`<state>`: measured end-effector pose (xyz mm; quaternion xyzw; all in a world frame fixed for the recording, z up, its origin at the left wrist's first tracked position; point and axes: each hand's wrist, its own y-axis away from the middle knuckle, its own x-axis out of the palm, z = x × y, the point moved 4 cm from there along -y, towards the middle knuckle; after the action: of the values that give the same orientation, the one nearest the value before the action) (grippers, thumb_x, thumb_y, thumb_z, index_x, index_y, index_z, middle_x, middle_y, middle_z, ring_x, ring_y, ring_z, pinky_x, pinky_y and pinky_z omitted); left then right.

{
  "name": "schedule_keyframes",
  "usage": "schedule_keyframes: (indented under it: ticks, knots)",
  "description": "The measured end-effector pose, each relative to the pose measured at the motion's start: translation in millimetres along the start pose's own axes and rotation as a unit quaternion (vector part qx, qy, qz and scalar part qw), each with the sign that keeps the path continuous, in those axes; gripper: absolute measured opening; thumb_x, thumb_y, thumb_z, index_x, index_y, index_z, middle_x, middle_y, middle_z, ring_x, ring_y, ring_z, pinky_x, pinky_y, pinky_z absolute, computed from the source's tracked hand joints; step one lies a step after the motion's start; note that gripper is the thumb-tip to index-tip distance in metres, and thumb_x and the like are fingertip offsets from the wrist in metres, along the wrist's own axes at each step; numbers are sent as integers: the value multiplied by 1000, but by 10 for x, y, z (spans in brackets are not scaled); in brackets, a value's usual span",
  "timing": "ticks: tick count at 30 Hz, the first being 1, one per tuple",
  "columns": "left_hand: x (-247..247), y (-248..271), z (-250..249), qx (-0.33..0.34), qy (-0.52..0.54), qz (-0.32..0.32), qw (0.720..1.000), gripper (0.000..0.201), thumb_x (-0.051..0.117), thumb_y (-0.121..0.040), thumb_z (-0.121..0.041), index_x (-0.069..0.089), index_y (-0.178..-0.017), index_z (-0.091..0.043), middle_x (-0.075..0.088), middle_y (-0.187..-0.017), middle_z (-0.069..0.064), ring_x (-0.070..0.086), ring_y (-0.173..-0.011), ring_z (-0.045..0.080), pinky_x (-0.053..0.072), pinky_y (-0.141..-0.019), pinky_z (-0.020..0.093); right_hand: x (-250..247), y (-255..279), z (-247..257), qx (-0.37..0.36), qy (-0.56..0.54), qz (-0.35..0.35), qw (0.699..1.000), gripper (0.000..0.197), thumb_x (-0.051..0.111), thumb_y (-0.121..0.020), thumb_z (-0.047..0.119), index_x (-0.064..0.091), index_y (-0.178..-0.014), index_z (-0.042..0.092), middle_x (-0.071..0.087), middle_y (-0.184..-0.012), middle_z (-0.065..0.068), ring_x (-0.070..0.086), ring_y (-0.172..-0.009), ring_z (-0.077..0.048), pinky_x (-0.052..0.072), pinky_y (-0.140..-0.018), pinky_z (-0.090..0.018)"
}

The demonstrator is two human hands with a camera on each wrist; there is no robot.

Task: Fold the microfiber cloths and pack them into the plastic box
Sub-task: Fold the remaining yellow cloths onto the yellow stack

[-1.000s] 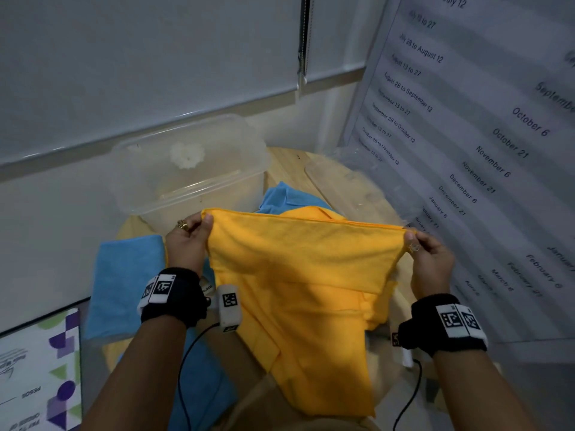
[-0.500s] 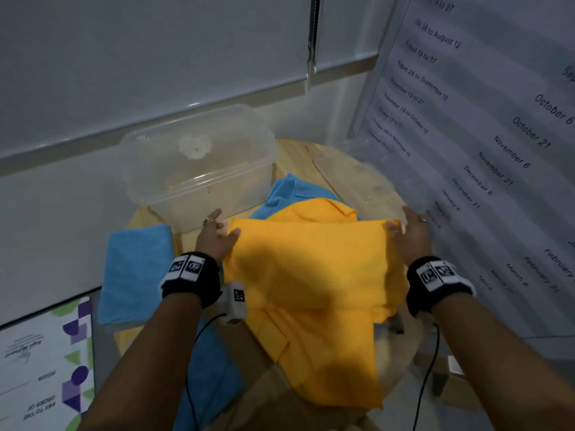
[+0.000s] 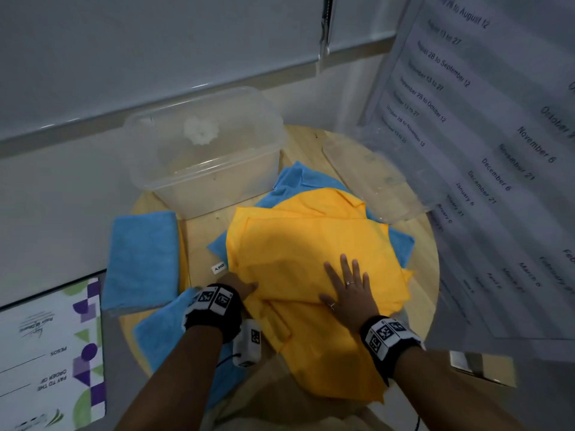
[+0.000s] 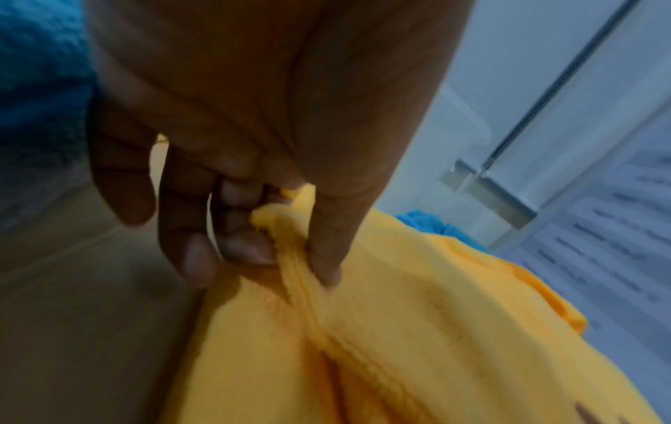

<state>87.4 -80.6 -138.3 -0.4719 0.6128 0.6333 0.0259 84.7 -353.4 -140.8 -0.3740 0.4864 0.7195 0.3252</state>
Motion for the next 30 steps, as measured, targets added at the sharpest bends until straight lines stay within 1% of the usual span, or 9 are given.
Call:
schedule_keyframes:
  ticks: [5,7,10,13,17,19,25,27,30]
  knots:
    - [-187,181,-78,56,120,-12,991,64,60,-88,-34,36,-137,-1,49,-131,19,54,-104,30,51,-76,33,-46,-13,4,-1,-6,30,1000,101,-20,-58,86,-23,-142,29,-37,-143,0,-29,-136,-24,-3,-116,-49]
    - [-273,344,-215,108,201,-16,974,68,61,-89,-25,25,-144,-6,40,-141,16,51,-115,31,51,-68,29,-115,-30,45,-8,-34,13,999,76,19,-89,67,4,-150,24,-25,-153,-5,-21,-143,-29,-1,-116,-48]
    - [-346,557,-500,196,218,-29,956,66,58,-91,-21,23,-145,-14,42,-142,12,48,-122,30,48,-93,42,-311,-95,135,-49,-201,-103,973,36,50,-96,22,54,-128,5,20,-154,-17,17,-143,-33,22,-116,-44]
    - [-238,742,-857,268,190,-15,944,64,55,-92,-20,22,-147,-17,48,-135,10,54,-114,28,46,-97,38,-510,-159,163,1,-431,-112,895,27,44,-99,15,60,-118,4,55,-126,-18,53,-111,-31,43,-97,-45]
    - [122,848,-1295,329,106,15,938,63,54,-92,-15,25,-147,-18,54,-82,5,52,-68,15,40,-60,18,-629,-272,128,119,-703,14,701,50,25,-100,48,60,-104,12,67,-82,-1,58,-79,-18,45,-77,-32]
    - [316,824,-1408,327,53,45,942,65,52,-92,-16,20,-148,-19,49,-73,1,48,-67,15,38,-63,25,-647,-342,25,142,-726,32,672,56,27,-97,55,61,-106,11,65,-84,-9,60,-79,-23,48,-76,-35]
    - [497,799,-1511,329,4,55,943,68,53,-87,-9,22,-147,-10,58,-95,15,58,-95,30,44,-77,33,-654,-461,-108,152,-559,-14,815,24,47,-97,27,54,-113,10,23,-96,15,45,-73,-17,38,-65,-28]
    - [506,782,-1514,335,-6,51,941,67,53,-87,-8,22,-147,-10,57,-94,13,57,-91,27,44,-75,32,-648,-486,-118,140,-517,-37,844,22,45,-98,24,57,-100,6,46,-79,-20,47,-75,-19,39,-68,-33]
    - [513,759,-1529,351,-22,46,935,70,51,-88,-7,16,-148,-11,60,-104,18,58,-94,29,41,-73,28,-653,-507,-121,137,-445,-58,883,24,44,-99,25,51,-110,4,50,-94,-8,48,-88,-24,35,-75,-32]
